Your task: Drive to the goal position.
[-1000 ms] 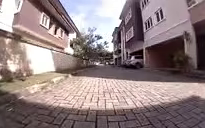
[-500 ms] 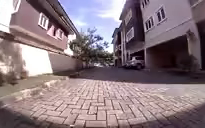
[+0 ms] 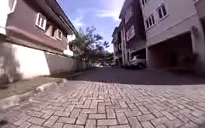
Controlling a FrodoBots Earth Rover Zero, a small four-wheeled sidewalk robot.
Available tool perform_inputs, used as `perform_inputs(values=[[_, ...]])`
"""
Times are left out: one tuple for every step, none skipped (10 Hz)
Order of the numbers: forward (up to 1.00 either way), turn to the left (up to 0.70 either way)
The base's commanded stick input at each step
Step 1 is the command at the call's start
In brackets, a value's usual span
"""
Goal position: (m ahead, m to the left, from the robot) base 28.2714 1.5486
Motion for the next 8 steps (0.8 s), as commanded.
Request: perform_inputs(values=[[0.69, 0.03], [0.69, 0.03], [0.69, 0.03], [0.69, 0.03], [0.69, 0.03], [0.69, 0.03], [0.69, 0.03], [0.69, 0.03]])
